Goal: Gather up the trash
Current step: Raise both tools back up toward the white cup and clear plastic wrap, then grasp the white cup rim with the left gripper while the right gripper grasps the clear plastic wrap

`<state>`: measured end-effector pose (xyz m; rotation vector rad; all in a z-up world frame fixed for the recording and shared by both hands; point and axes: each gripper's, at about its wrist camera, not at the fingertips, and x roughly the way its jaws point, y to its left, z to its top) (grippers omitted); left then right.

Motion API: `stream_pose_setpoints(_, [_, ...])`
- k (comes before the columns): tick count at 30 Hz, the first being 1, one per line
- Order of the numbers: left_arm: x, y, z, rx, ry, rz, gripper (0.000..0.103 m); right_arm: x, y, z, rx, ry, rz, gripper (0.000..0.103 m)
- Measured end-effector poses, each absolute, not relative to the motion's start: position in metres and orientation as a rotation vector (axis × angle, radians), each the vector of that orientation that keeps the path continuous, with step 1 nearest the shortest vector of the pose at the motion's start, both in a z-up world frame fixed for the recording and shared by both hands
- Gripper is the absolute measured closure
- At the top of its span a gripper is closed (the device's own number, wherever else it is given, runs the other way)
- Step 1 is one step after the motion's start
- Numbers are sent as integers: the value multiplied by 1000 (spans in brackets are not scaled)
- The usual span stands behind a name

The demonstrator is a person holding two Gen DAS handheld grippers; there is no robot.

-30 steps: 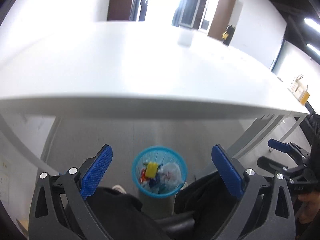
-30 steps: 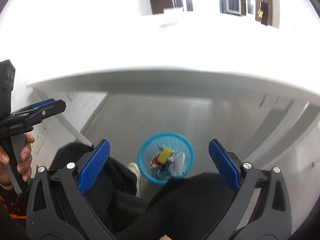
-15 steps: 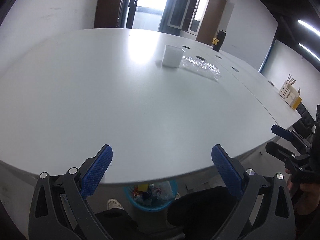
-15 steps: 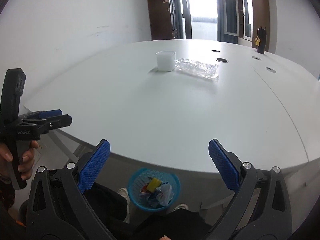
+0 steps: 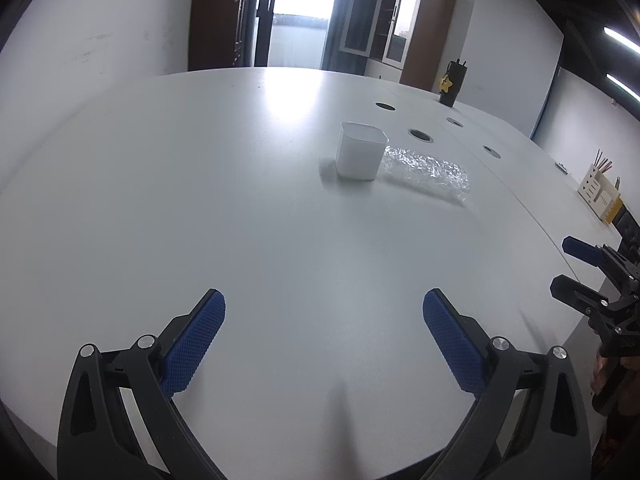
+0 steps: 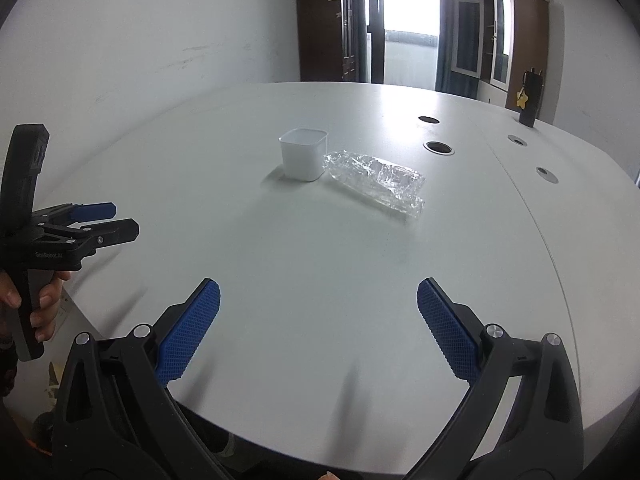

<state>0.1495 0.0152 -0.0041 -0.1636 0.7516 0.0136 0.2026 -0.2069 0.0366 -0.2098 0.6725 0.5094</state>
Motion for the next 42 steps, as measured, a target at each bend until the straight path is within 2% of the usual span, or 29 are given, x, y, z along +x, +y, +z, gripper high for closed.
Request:
stream_pose_setpoints(10, [231,14,6,-165,809,15,6,292,-197,42,-282,716,499,9])
stream_pose_setpoints(23, [344,25,8,-224,881,62,7,388,-174,22,-425,800,477,9])
stream_pose_setpoints(28, [377,23,3,-218,896,74,12,415,-156,11,-451,848,502,10])
stream_pose_setpoints(29, [381,19,1,-208,908,65,13,420,-154,8,-452,859,506,13])
stream_pose_setpoints(31, [389,13,-8,-197,938,58,19,430,-153,3,-436,886,508,20])
stream_pose_setpoints(32, [391,13,-12,-208,938,68,35,436,-154,-1,-423,907,506,28])
stream_pose_setpoints(33, [393,13,-17,-214,947,97,46,439,-155,-4,-414,924,503,30])
stream_pose_setpoints(34, [395,13,-22,-215,963,107,47,440,-155,-7,-410,930,501,30])
stream_pose_setpoints(35, [396,12,-25,-228,970,96,53,439,-157,-7,-405,927,501,32])
stream_pose_setpoints(36, [395,11,-28,-242,970,80,66,438,-158,-7,-398,923,501,36])
stream_pose_setpoints(37, [394,12,-26,-247,962,85,73,437,-159,-7,-397,922,497,38])
stream_pose_setpoints(39, [387,14,-23,-266,936,86,96,431,-161,-5,-395,917,497,43])
stream_pose_setpoints(42, [373,15,-15,-275,907,85,99,422,-163,-4,-405,909,492,49])
